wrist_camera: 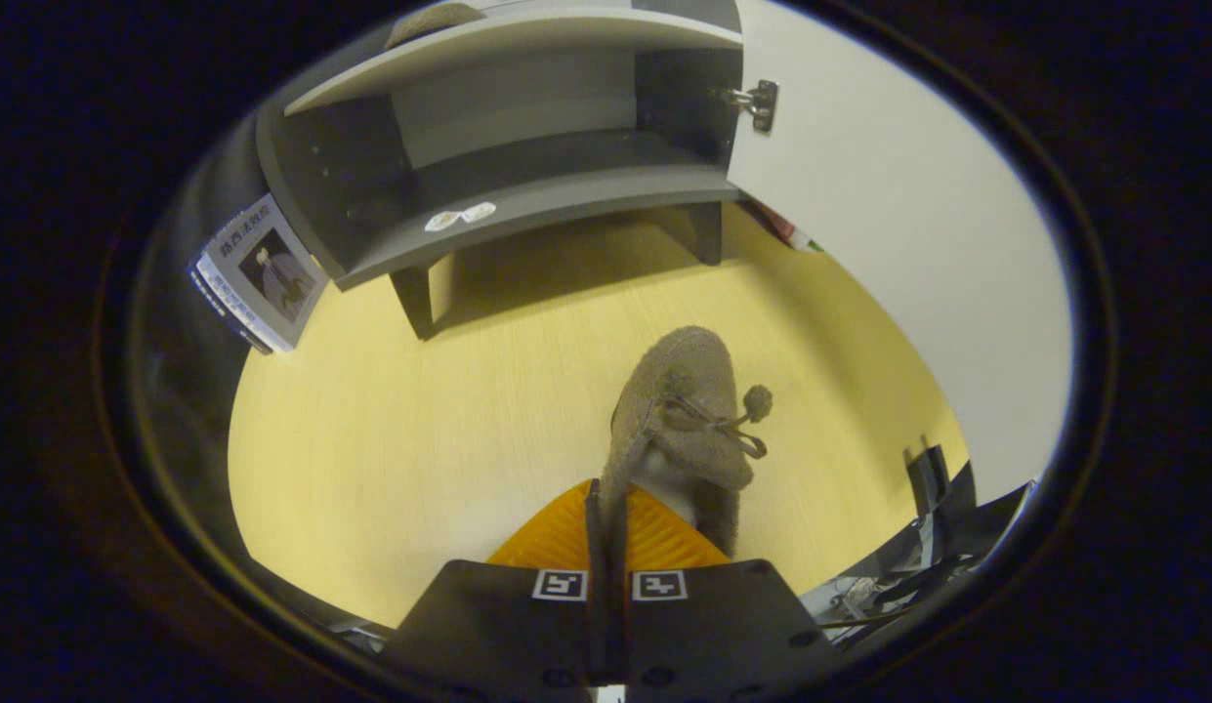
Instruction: Open the shoe cabinet door, grab the shoes and put them into the shoe cabinet, then close the shoe cabinet door.
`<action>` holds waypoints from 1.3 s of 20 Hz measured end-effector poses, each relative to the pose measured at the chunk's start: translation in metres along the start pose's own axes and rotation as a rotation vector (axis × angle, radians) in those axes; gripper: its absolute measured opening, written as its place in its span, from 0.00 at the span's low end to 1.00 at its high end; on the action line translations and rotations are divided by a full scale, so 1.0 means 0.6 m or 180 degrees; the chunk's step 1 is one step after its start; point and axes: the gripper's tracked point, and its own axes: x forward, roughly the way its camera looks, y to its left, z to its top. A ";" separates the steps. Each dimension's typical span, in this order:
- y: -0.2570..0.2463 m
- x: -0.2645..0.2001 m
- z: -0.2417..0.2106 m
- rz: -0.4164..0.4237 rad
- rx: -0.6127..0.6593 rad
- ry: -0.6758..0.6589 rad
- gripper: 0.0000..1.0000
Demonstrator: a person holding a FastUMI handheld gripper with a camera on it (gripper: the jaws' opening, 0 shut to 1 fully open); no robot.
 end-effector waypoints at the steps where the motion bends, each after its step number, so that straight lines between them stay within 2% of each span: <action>1: -0.002 -0.009 0.012 -0.0007 0.0020 -0.0053 0.03; 11: -0.004 -0.158 0.202 -0.0096 0.0156 -0.0878 0.03; 18: 0.017 -0.270 0.355 -0.0125 -0.0026 -0.1556 0.02; 26: 0.045 -0.296 0.496 0.0034 -0.0261 -0.1975 0.02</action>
